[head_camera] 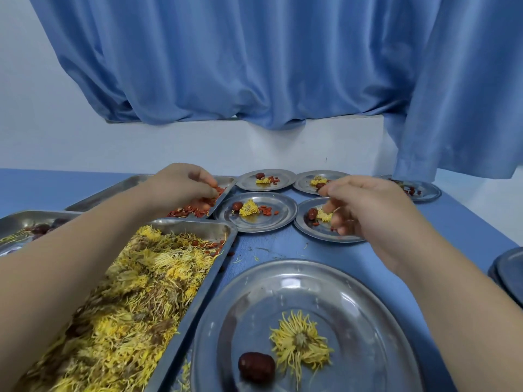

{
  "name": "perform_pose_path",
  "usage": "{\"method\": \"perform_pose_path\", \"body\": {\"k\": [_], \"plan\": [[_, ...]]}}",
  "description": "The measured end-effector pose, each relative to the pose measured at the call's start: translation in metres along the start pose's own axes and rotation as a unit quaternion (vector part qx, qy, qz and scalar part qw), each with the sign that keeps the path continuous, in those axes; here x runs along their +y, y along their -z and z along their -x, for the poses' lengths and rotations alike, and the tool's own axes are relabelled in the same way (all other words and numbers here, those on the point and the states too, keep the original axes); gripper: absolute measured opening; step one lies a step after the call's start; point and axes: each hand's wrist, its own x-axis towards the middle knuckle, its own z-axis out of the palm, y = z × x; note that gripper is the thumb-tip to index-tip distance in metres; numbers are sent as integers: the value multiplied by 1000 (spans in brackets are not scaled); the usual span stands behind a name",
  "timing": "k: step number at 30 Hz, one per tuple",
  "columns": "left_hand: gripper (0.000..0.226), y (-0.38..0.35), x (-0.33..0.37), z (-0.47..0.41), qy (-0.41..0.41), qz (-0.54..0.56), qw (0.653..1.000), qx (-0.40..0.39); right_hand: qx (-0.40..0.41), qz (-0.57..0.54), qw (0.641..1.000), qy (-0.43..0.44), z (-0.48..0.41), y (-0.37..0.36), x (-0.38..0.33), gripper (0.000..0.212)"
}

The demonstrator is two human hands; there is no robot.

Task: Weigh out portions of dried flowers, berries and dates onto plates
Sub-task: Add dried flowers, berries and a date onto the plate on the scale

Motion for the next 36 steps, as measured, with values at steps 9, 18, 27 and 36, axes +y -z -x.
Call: {"method": "perform_pose_path", "body": {"k": [9,18,27,36], "plan": [[11,-35,60,85,-30,124,977,-170,-4,-33,999,19,17,-1,-25,14],[15,-69,64,107,-94,-104,961,-239,0,21,991,131,54,-3,-73,16],[10,-74,54,121,-138,-172,958,-186,-9,178,971,157,113,4,-60,20],[13,-70,38,133,-109,-137,967,-186,45,273,953,121,162,39,19,21]]}}
